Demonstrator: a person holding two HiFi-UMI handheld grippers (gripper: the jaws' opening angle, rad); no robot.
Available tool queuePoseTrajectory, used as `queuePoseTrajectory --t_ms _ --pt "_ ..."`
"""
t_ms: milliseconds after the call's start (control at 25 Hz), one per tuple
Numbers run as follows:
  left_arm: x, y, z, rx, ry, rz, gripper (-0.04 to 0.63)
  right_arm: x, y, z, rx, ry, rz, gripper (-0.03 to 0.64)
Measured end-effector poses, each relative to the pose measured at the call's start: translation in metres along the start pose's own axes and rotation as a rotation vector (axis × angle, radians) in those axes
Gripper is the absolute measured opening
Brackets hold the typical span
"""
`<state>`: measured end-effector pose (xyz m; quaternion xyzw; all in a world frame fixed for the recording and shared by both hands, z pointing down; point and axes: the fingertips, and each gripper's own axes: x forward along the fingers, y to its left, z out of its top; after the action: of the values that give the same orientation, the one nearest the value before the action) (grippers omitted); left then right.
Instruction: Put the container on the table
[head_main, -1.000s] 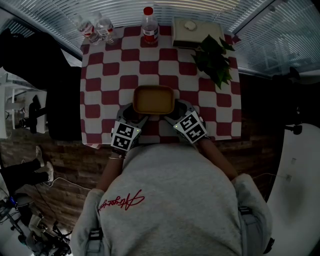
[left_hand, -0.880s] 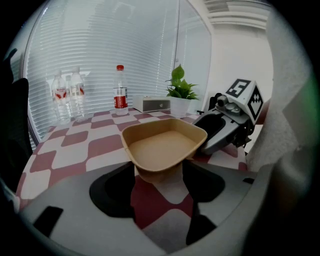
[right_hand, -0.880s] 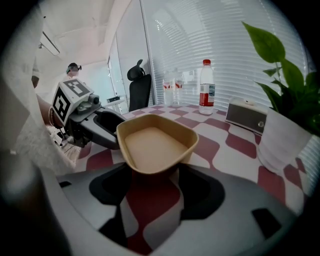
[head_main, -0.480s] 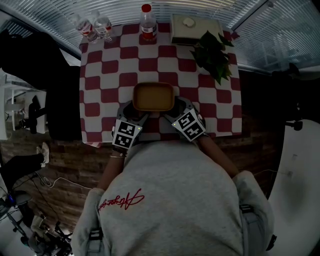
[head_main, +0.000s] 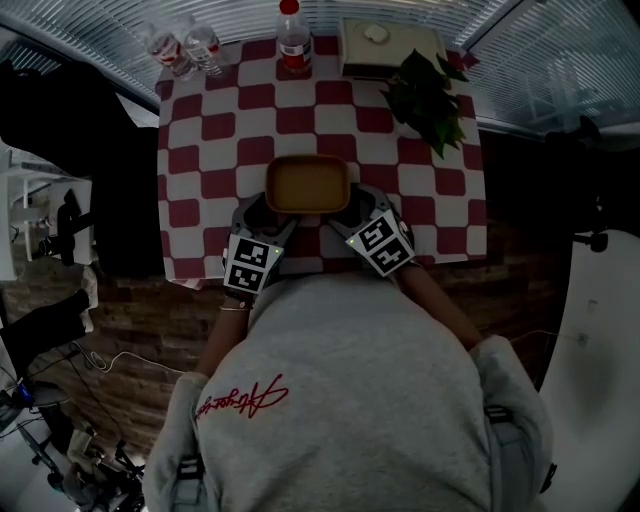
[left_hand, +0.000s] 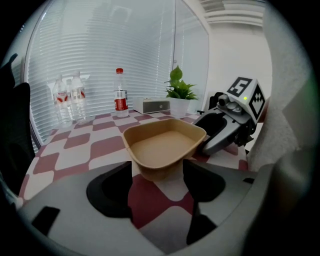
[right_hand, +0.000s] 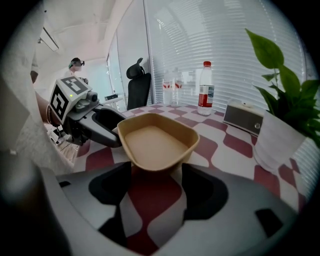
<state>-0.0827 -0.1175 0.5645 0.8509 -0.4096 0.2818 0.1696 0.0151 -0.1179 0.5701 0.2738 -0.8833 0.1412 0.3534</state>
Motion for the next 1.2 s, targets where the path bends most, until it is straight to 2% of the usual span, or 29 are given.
queuePoseTrajectory --t_ms 800,1200 --pt "-0.018 -0.001 0.007 0.035 -0.08 0.028 0.313 -0.023 0.002 0.014 -0.033 -0.044 -0.042 0.313" --pt "-0.032 -0.003 0.022 0.045 -0.14 0.04 0.313 -0.034 0.005 0.034 -0.004 -0.116 -0.042 0.313"
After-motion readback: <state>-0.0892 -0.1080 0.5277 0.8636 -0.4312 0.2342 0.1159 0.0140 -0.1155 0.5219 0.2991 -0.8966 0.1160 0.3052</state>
